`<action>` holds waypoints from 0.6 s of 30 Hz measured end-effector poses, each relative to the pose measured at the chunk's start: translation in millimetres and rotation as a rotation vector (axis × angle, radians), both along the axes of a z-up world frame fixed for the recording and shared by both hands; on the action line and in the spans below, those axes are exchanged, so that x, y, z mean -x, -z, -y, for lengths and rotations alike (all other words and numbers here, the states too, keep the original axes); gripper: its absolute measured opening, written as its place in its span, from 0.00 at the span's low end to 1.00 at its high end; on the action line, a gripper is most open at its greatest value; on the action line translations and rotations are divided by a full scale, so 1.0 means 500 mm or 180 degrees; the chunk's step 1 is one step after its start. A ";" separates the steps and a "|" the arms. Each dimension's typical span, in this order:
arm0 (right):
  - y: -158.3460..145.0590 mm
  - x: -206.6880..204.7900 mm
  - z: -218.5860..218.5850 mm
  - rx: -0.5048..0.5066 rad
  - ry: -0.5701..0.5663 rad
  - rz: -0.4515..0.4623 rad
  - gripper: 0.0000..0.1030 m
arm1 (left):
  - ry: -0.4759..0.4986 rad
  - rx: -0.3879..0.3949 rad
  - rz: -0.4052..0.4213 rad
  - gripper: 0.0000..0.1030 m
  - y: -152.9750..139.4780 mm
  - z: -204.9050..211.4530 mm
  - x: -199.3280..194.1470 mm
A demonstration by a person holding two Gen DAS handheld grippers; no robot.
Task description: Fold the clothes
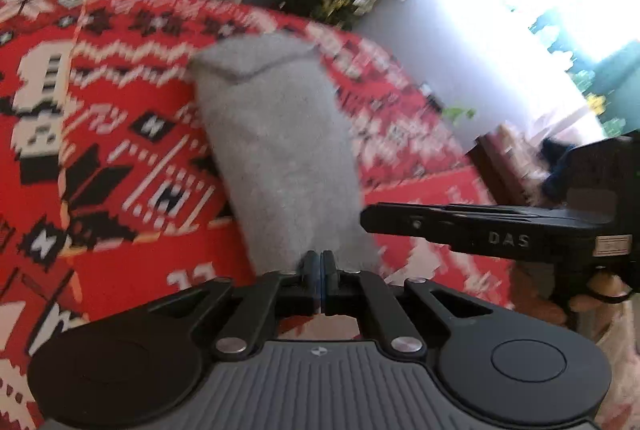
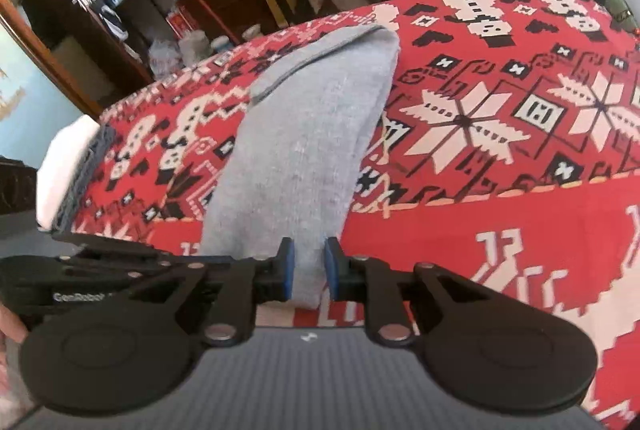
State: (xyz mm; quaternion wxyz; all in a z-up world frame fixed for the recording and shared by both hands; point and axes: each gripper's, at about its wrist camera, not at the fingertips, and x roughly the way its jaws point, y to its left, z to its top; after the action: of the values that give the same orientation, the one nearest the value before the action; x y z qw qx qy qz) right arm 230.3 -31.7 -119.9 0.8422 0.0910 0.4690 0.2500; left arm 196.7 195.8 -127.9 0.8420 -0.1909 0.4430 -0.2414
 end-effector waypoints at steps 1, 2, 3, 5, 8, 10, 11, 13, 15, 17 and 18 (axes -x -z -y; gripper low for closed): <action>-0.010 0.000 0.002 -0.0038 0.0016 0.0059 0.23 | -0.0022 0.0067 0.0056 0.02 -0.010 -0.004 0.001; -0.021 -0.001 0.003 -0.0083 0.0020 0.0124 0.27 | -0.0072 0.0146 0.0125 0.02 -0.020 -0.010 0.002; -0.031 -0.001 0.005 -0.0127 0.0023 0.0189 0.31 | -0.0173 0.0196 0.0184 0.02 -0.024 -0.015 0.000; -0.043 -0.002 -0.001 -0.0191 0.0045 0.0279 0.31 | -0.0384 0.0290 0.0300 0.02 -0.031 -0.024 -0.003; -0.045 -0.009 -0.020 -0.0228 0.0072 0.0315 0.31 | -0.0616 0.0317 0.0370 0.02 -0.018 -0.020 -0.019; -0.041 -0.013 -0.036 -0.0208 0.0061 0.0342 0.30 | -0.0604 0.0293 0.0271 0.02 0.000 -0.016 -0.029; -0.039 -0.015 -0.042 -0.0196 0.0058 0.0347 0.29 | -0.0591 0.0247 0.0231 0.02 0.007 -0.016 -0.031; -0.029 -0.017 -0.053 -0.0165 0.0019 0.0313 0.27 | -0.0569 0.0095 0.0200 0.02 0.011 -0.012 -0.031; -0.016 -0.019 -0.058 -0.0134 -0.0007 0.0251 0.27 | -0.0548 0.0031 0.0176 0.02 0.012 -0.013 -0.029; -0.005 -0.020 -0.055 -0.0138 -0.0004 0.0198 0.27 | -0.0530 0.0025 0.0126 0.02 0.014 -0.018 -0.024; 0.000 -0.020 -0.054 -0.0143 -0.0001 0.0172 0.27 | -0.0513 0.0008 0.0114 0.02 0.015 -0.019 -0.020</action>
State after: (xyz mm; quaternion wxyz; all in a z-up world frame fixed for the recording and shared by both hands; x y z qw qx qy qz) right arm 240.5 -4.8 -120.1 0.8522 0.1031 0.4404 0.2630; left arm 206.5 205.3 -135.3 0.8663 -0.2226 0.4108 -0.1767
